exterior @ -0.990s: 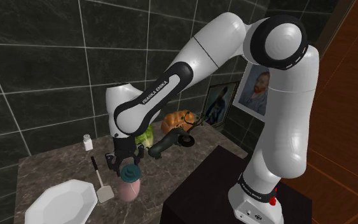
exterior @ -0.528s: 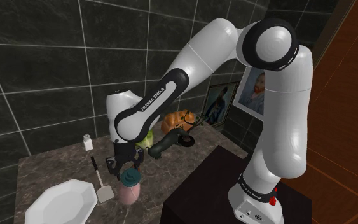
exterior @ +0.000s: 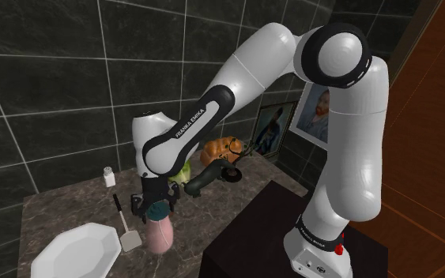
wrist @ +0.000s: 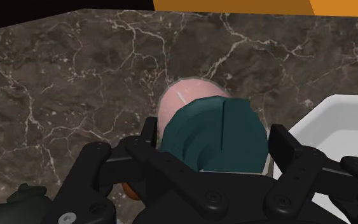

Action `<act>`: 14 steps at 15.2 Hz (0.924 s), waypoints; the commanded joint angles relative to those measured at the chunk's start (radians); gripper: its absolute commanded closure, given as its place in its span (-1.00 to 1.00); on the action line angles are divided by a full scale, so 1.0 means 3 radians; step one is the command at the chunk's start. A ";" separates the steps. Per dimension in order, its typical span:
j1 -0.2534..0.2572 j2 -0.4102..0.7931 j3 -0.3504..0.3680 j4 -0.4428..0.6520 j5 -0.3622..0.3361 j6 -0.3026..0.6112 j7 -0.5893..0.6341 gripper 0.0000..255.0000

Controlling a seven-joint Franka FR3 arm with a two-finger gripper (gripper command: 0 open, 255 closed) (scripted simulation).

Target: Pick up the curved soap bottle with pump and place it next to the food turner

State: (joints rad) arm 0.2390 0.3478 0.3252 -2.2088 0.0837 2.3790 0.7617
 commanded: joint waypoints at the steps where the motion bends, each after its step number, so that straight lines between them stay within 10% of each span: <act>1: 0.0000 0.0000 0.0000 0.0000 0.0000 0.0000 0.0000 -1.00; 14: -0.0065 -0.0272 0.0022 0.0134 0.0066 -0.0403 -0.0049 -1.00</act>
State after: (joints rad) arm 0.2194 0.2663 0.3316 -2.1687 0.1035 2.2584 0.7470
